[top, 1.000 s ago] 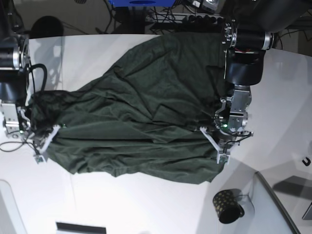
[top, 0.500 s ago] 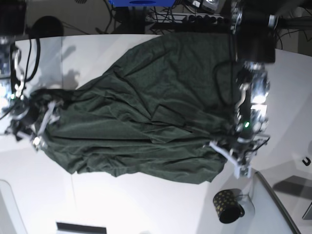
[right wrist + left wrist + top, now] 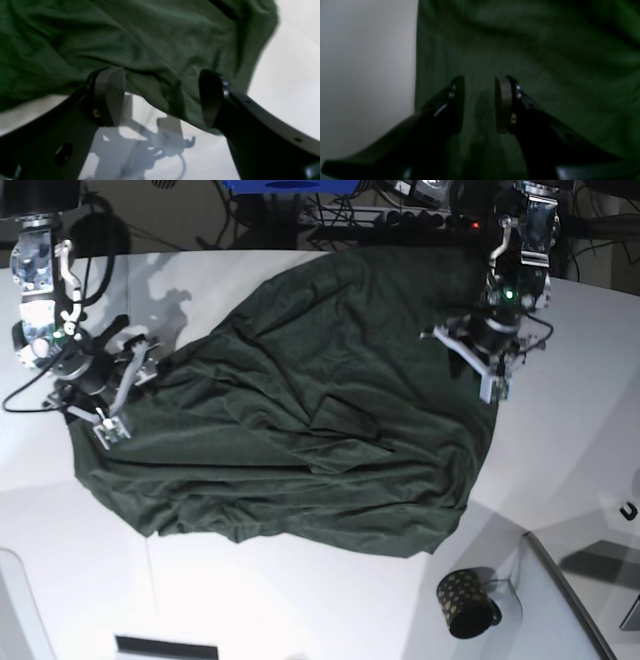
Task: Layout the t-shirt on the table in an organized manner, then fold the t-shirt properly
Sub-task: 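Pull the shirt outward with both grippers and release it flat, then grasp the shirt's corners with both grippers and drag them apart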
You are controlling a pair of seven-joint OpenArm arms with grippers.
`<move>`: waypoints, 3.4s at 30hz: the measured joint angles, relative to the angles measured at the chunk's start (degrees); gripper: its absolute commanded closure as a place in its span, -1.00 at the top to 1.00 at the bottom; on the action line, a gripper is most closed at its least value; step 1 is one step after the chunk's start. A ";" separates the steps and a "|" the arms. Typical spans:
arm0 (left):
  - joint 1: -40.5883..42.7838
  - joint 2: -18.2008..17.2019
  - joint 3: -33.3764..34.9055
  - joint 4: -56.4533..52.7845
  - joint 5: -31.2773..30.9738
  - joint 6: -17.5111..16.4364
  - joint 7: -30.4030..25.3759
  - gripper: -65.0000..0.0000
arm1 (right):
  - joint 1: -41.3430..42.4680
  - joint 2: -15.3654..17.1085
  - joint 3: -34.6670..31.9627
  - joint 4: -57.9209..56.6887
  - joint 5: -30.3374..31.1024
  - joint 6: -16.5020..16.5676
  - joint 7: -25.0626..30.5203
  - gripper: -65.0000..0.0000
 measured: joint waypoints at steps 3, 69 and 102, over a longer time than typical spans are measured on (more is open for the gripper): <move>-0.22 0.02 0.00 -3.21 0.04 0.17 -0.15 -0.39 | 1.90 -1.11 -0.04 -3.76 0.00 0.02 -0.15 0.32; -3.23 0.94 -3.32 0.20 10.01 -0.11 -0.22 -0.39 | -14.19 4.66 16.74 9.55 0.28 0.02 -15.32 -0.08; -13.16 2.58 -2.54 -16.76 10.69 0.61 -2.01 -1.00 | 16.46 5.84 14.47 -38.75 1.38 -0.17 5.60 -1.00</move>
